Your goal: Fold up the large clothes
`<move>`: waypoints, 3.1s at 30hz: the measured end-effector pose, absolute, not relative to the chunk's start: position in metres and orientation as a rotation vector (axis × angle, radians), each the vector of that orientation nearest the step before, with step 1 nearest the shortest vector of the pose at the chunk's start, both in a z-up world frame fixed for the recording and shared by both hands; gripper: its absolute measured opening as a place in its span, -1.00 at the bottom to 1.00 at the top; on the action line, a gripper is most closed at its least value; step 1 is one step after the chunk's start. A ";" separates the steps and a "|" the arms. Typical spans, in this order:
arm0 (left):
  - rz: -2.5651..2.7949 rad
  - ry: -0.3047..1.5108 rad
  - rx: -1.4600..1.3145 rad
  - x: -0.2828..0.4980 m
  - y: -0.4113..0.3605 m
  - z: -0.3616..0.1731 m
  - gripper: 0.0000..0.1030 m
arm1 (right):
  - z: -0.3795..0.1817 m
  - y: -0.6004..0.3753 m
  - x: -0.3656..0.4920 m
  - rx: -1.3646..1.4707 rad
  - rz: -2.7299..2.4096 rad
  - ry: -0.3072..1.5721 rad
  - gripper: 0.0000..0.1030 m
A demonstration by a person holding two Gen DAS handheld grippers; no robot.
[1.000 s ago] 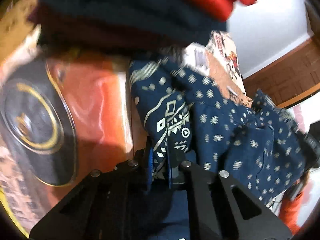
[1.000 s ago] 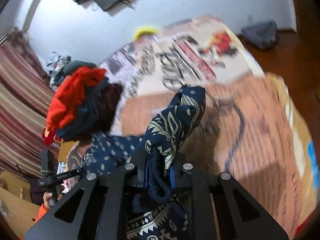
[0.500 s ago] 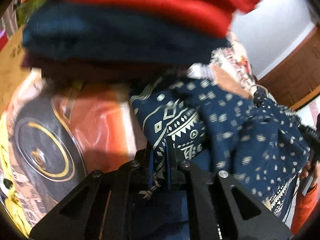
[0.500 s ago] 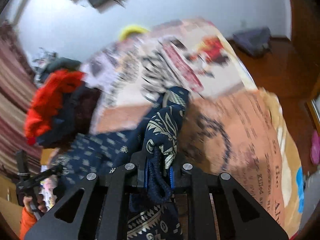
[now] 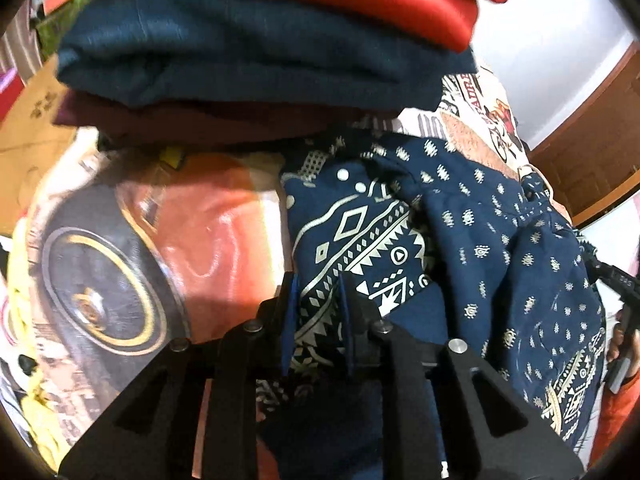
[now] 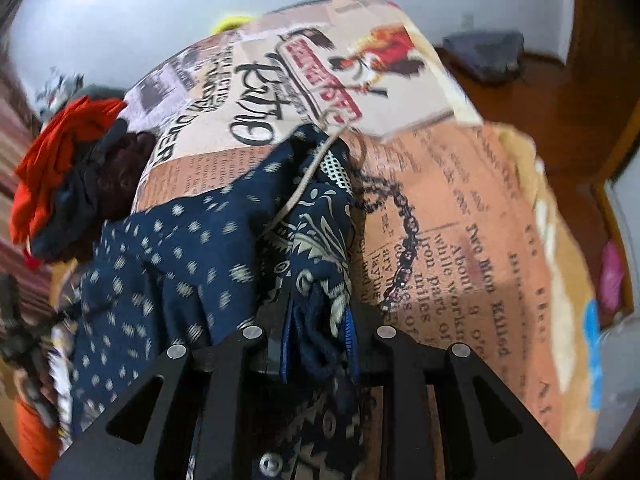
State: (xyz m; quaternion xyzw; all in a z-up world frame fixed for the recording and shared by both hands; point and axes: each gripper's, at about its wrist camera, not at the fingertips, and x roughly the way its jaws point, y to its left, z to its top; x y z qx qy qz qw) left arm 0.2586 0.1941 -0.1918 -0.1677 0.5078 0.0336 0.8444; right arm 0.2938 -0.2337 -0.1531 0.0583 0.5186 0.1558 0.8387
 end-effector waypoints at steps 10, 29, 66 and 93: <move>0.018 0.984 -0.245 0.231 0.174 -0.133 -0.60 | -0.100 -0.238 0.246 0.084 0.334 0.971 -0.47; 0.034 0.975 -0.305 0.126 0.179 -0.127 0.04 | -0.084 -0.254 0.157 0.061 0.334 0.918 0.21; -0.213 0.988 -0.448 0.104 0.150 -0.131 -0.86 | -0.103 -0.242 0.134 0.225 0.479 0.916 -0.84; 0.020 1.050 -0.321 0.146 0.167 -0.150 0.11 | -0.111 -0.258 0.173 0.193 0.374 0.914 0.08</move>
